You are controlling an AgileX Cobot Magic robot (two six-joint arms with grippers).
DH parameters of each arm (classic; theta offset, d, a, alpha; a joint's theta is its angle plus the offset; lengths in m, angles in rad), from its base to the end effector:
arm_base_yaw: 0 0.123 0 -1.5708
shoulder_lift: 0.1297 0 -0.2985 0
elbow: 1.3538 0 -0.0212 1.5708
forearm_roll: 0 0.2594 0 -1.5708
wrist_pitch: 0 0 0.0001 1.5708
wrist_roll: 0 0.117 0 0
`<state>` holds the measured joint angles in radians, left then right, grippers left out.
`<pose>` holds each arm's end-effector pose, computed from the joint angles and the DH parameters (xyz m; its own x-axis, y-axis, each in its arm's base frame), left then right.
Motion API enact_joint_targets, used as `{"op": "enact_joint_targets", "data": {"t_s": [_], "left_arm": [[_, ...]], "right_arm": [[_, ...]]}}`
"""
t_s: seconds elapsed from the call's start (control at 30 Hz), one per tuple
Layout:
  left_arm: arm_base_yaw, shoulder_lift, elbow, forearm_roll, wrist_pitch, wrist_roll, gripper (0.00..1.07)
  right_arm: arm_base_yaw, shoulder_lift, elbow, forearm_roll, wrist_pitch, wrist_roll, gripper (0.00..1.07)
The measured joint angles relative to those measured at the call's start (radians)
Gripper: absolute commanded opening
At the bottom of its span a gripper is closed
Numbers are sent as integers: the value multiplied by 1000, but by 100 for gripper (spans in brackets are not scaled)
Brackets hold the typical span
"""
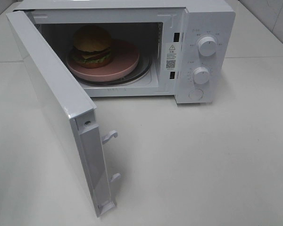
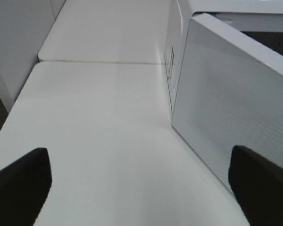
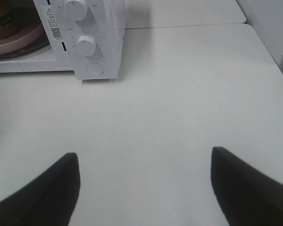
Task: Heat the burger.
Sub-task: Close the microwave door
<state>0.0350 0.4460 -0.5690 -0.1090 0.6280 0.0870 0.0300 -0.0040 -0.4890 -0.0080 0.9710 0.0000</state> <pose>0.1059 -0.0038 0.3132 -0.4029 -0.0154 -0.9151 0.0230 0.9994 -0.0270 0.0173 -0.0003 0.2757 -0.3805 -0.0159 -0.9246 -0.0256 0.9996 -0.0067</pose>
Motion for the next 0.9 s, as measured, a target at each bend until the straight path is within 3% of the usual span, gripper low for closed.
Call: {"op": "enact_joint_targets", "data": {"t_s": [0.03,0.07,0.1,0.13,0.17,0.2,0.23,0.27,0.33,0.43,0.5,0.53,0.57,0.63,0.67,0.7,0.77,0.9], "left_arm": [[0,51,0,0,-86,15,80],[0,77,0,2,-128,18,67],[0,77,0,2,-128,18,67],[0,121,0,6,-195,19,47],[0,145,0,11,-228,19,36],[0,145,0,11,-228,19,36],[0,184,0,24,-280,19,13],[0,184,0,24,-280,19,13],[0,243,13,56,-384,7,0],[0,273,46,79,-466,-33,0],[0,314,106,119,-614,-111,0],[0,314,106,119,-614,-111,0],[0,344,142,149,-724,-161,0],[0,360,159,169,-782,-189,0],[0,392,187,203,-876,-244,0],[0,392,187,203,-876,-244,0],[0,453,216,236,-1000,-312,0],[0,529,232,268,-1090,-355,0]], "right_arm": [[0,0,0,0,0,0,76],[0,0,0,0,0,0,76],[0,0,0,0,0,0,76],[0,0,0,0,0,0,76],[0,0,0,0,0,0,76],[0,0,0,0,0,0,76],[0,0,0,0,0,0,76],[0,0,0,0,0,0,76],[0,0,0,0,0,0,76],[0,0,0,0,0,0,76],[0,0,0,0,0,0,76],[0,0,0,0,0,0,76],[0,0,0,0,0,0,76],[0,0,0,0,0,0,76],[0,0,0,0,0,0,76],[0,0,0,0,0,0,76],[0,0,0,0,0,0,76],[0,0,0,0,0,0,76]]}}
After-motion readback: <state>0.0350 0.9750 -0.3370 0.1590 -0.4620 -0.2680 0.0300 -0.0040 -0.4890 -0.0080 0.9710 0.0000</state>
